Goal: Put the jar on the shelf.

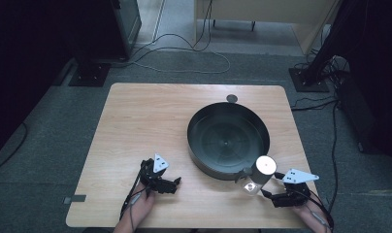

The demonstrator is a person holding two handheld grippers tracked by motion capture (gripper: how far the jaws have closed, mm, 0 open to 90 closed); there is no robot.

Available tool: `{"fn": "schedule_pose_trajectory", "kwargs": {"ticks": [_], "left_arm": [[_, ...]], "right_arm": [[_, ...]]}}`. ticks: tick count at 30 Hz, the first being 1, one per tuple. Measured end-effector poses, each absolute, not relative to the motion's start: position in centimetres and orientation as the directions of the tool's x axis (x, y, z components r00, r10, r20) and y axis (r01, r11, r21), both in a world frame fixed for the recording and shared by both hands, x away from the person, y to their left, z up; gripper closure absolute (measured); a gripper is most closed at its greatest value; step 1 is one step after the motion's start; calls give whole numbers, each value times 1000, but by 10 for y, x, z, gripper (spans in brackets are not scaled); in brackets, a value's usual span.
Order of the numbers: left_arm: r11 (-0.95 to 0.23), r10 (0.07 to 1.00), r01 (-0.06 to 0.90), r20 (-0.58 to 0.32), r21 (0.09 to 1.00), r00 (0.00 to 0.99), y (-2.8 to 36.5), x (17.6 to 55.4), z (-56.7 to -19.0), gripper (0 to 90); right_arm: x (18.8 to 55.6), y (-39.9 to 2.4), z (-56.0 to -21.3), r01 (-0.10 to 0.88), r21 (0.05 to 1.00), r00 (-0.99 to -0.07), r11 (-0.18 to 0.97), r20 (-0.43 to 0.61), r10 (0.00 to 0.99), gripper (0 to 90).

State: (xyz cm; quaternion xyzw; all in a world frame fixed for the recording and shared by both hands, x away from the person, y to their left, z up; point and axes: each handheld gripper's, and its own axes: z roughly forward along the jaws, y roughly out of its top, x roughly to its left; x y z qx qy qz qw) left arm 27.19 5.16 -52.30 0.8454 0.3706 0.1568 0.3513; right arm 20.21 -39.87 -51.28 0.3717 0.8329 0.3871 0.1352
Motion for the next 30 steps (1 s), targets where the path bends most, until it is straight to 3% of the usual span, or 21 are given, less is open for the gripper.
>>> {"fn": "schedule_pose_trajectory", "kwargs": {"ticks": [12, 30], "left_arm": [[-479, 737, 516, 5, 710, 676, 52, 272, -523, 0], [-479, 737, 516, 5, 710, 676, 52, 272, -523, 0]], "right_arm": [[198, -387, -502, 474, 765, -726, 437, 58, 686, 152], [197, -375, -489, 435, 823, -728, 365, 82, 681, 157]]}}
